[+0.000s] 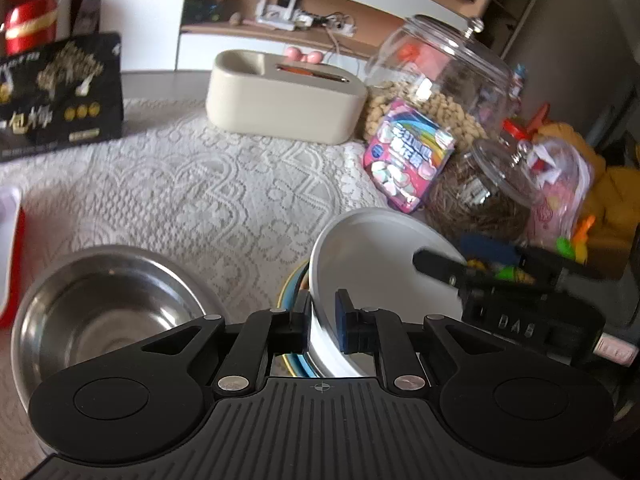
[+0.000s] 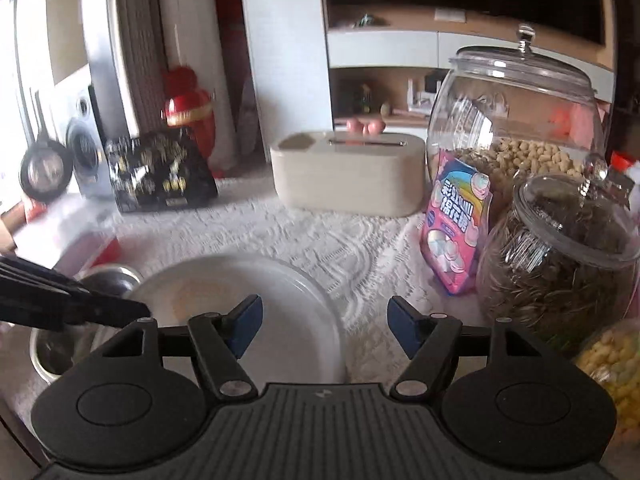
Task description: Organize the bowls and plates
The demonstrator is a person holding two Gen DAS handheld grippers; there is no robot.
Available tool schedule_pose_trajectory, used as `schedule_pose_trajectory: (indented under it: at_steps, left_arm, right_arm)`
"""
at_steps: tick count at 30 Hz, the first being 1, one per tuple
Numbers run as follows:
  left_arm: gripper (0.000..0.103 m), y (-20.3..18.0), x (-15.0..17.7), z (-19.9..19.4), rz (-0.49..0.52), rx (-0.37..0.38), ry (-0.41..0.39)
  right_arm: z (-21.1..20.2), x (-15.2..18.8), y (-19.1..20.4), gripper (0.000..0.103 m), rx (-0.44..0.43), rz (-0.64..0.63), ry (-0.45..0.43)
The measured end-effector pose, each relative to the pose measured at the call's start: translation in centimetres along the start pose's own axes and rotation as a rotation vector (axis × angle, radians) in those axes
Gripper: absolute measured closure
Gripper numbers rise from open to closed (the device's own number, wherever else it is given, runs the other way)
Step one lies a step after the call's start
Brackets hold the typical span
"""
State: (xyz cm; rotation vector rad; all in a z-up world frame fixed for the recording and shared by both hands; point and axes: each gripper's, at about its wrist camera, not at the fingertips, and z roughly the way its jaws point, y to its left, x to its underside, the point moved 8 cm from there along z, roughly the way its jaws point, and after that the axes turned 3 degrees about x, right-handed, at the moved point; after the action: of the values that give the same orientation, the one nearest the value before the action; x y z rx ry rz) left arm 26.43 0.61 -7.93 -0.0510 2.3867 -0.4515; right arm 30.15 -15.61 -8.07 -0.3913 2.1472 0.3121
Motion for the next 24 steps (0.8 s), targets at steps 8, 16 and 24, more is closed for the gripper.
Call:
schedule_pose_trajectory:
  at_steps: [8,16,24]
  left_arm:
    - [0.080,0.2,1.0,1.4,0.064,-0.090,0.117]
    - [0.066,-0.7,0.8,1.7,0.202,-0.214,0.125]
    - [0.066,-1.1,0.9,1.9,0.214,-0.224,0.143]
  right_arm:
    - [2.6,2.5,-1.4,0.033,-0.028,0.069,0.216]
    - [4.0,4.7,-0.8,0.033,-0.138,0.179,0.362]
    - [4.4,5.8,-0.5,0.033,-0.136,0.169,0.391]
